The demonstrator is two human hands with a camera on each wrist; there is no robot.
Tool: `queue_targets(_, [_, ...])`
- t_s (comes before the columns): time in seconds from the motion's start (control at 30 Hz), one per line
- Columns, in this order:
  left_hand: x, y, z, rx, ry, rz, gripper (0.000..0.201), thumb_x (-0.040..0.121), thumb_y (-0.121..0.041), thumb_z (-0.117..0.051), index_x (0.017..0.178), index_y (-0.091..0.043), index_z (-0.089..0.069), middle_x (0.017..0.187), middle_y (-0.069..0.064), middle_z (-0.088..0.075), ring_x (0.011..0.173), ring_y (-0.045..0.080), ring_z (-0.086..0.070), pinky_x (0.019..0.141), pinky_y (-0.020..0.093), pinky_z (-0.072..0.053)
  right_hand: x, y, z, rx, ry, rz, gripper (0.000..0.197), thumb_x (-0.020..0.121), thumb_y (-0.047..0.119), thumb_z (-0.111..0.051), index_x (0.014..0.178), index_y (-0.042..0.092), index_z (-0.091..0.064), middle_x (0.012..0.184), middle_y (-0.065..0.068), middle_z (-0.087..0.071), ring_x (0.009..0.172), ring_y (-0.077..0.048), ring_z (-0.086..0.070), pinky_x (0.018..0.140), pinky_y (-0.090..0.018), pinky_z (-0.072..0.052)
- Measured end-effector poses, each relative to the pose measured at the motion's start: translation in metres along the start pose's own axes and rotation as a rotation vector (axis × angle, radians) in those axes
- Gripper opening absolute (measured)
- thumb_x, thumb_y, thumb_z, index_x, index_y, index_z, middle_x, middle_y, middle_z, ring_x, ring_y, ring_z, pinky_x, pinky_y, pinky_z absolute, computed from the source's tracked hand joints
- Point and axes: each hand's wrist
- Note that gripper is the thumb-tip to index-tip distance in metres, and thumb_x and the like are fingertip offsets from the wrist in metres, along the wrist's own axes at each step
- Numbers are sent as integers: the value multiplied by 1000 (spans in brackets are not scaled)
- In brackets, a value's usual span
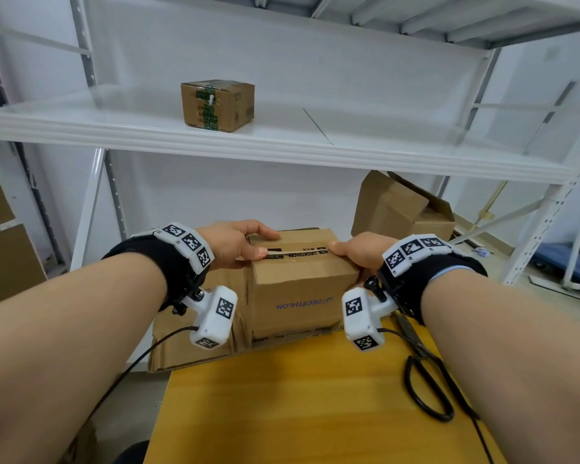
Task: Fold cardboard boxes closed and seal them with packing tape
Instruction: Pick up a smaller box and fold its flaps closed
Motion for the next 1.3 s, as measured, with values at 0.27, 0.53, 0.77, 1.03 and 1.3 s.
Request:
queue_targets(0.27, [-9, -1, -14, -55, -68, 90, 51, 100, -13, -53, 142, -38, -39, 144, 5, -36, 134, 31, -38, 85, 67, -51, -2, 2, -5, 77, -42, -8, 52, 97, 58, -50, 105, 8, -61, 106, -16, -72, 99, -35, -72, 97, -48, -55])
queue_targets(0.53, [-10, -3, -12, -123, -49, 125, 69, 96, -10, -58, 151, -35, -26, 149, 8, -35, 130, 32, -45, 86, 65, -51, -31, 10, 9, -9, -8, -81, 41, 104, 40, -49, 120, 4, -59, 111, -16, -66, 105, -32, -66, 102, -42, -50])
queue_targets(0.77, [-10, 5, -11, -153, -74, 146, 69, 95, -14, -61, 153, -28, -25, 151, 8, -34, 132, 30, -43, 87, 60, -53, -21, 20, -3, -296, -34, 132, 55, 107, 29, -40, 159, 22, -21, 153, -13, -42, 131, -32, -51, 103, -34, -41])
queue_targets(1.03, [-14, 4, -11, -103, -53, 145, 45, 98, -12, -56, 140, -20, -42, 131, 9, -56, 119, 26, -56, 87, 55, -54, -31, 45, -25, -595, 163, 483, 111, 63, 94, -51, 155, 45, -14, 162, -1, -23, 148, -28, -23, 118, -56, -26])
queue_targets(1.3, [-13, 8, -7, -118, -44, 133, 47, 98, -18, -58, 142, -23, -41, 134, 8, -53, 122, 26, -53, 89, 54, -53, -40, 44, -31, -829, 44, 521, 128, 56, 74, -82, 149, 61, 4, 152, -5, -24, 143, -31, -25, 111, -57, -31])
Point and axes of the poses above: each hand's wrist, its own x-axis towards the middle knuckle, its own z-axis out of the back of the hand, y = z × x
